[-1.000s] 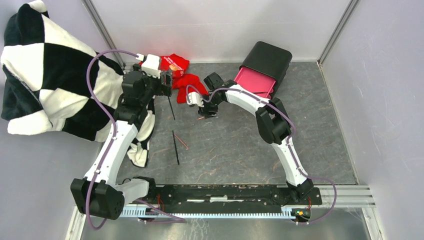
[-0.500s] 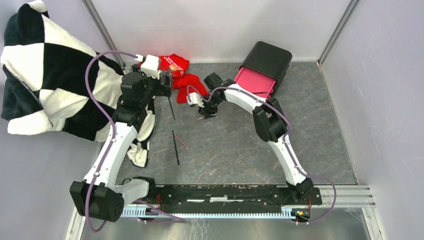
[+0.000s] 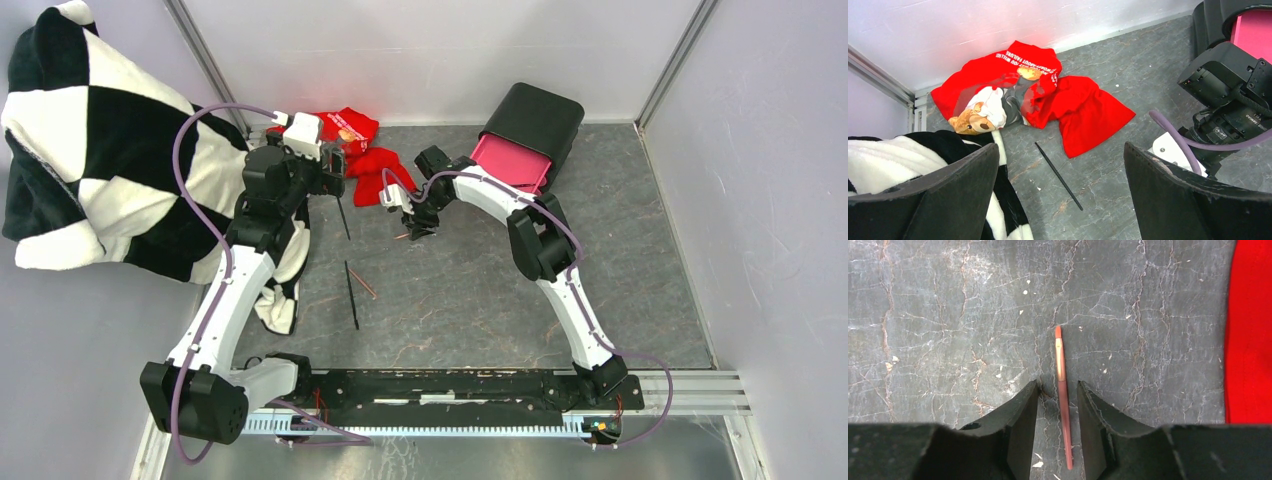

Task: Organize the makeup
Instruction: Pick up the makeup tool from the center of the board.

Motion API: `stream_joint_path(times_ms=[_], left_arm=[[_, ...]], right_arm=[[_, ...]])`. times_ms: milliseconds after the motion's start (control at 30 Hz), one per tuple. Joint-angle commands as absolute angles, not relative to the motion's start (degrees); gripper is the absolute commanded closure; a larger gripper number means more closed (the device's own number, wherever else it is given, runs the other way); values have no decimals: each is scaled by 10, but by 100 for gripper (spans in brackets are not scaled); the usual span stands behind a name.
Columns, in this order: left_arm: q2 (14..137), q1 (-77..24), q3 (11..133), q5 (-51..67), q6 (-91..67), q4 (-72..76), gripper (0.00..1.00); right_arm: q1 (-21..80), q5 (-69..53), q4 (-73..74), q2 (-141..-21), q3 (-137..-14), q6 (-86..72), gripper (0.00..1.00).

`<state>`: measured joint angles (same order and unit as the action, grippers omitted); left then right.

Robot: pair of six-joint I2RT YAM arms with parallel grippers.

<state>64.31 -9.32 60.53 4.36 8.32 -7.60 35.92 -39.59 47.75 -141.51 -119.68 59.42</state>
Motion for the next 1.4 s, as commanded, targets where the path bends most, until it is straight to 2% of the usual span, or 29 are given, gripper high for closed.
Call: stream_joint_path(times_ms=[0,267,533,967,1167,1367], left_arm=[[629,-90,604,51,67,-62,0],[629,-90,604,51,67,-62,0],[628,-90,605,50,70,-62,0],[632,-90,605,49,68,-57,0],[632,-90,604,51,67,-56,0],[630,-90,604,57,66,-56,0]], right_arm=[[362,-384,549,-1450,-1179,609,61],[363,-371,542,-1433,-1142,594,73],[363,-377,469,-1364,-1064,536,100],[364,-425,443,-1154,-978,484,100],[353,-390,435,-1065,-966,451,100],[301,-327,462,-1029,-1021,459,100]])
